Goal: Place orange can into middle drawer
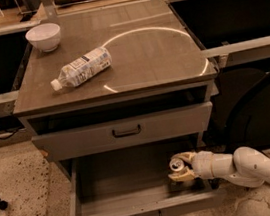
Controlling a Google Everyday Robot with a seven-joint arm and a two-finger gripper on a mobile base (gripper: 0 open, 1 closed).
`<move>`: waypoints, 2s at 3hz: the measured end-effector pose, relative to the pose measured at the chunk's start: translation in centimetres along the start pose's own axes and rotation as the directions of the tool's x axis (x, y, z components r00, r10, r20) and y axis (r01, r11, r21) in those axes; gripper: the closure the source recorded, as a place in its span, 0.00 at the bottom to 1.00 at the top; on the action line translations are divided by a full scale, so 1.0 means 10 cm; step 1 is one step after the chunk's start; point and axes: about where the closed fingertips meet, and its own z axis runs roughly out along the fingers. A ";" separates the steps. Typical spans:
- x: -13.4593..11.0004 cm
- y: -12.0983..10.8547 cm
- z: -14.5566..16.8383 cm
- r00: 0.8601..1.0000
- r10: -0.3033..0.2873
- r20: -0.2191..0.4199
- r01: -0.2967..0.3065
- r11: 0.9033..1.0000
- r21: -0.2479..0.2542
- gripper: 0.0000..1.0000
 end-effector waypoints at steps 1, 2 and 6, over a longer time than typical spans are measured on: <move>0.11 0.01 0.11 0.998 -0.007 -0.058 0.008 1.000 0.021 0.82; 0.11 -0.01 0.11 0.998 -0.007 -0.059 0.008 1.000 0.028 0.59; 0.11 0.00 0.11 0.998 -0.007 -0.059 0.008 1.000 0.028 0.00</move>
Offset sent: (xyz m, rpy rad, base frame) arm 0.0023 0.0039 -0.0121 -0.0476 0.0083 -0.0196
